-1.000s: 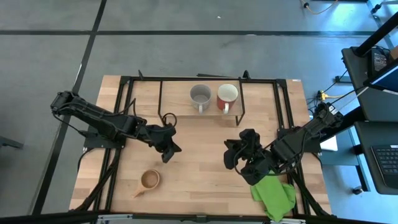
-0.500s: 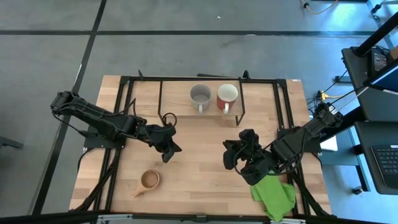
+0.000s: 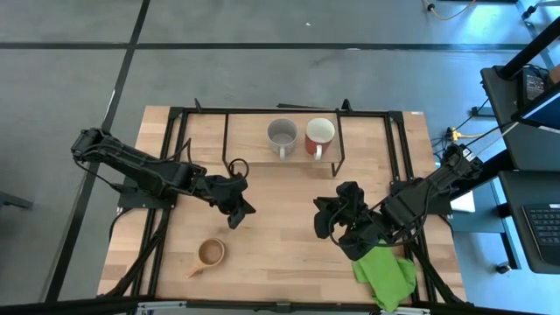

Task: Stack small to large cups/mugs on shelf
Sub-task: Put the brown mug on the shelf

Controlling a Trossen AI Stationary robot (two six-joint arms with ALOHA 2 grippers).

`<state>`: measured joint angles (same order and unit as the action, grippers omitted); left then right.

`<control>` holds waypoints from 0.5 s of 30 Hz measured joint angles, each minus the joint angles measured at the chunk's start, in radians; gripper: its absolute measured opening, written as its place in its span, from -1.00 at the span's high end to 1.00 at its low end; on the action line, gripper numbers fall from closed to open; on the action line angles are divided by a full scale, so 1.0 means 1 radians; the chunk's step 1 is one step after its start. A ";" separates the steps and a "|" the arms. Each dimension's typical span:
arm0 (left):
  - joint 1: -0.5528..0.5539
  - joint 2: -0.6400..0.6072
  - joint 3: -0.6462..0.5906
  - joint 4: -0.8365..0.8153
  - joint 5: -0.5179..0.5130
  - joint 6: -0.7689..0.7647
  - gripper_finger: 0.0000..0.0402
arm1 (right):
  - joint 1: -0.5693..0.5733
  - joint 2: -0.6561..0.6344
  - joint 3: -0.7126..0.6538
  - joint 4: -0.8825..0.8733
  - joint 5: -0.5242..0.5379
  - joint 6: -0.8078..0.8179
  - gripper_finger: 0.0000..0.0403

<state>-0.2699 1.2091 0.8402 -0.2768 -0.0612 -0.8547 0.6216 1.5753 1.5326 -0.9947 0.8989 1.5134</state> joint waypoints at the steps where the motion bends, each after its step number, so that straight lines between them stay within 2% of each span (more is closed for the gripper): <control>1: 0.000 0.000 0.000 0.000 0.000 0.000 1.00 | 0.000 0.000 0.000 0.000 0.000 -0.001 0.66; 15: 0.000 0.000 0.000 0.000 0.000 0.000 1.00 | -0.009 0.000 0.000 -0.004 0.000 -0.004 0.66</control>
<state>-0.2699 1.2095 0.8401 -0.2768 -0.0612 -0.8547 0.6125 1.5753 1.5330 -0.9985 0.8989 1.5097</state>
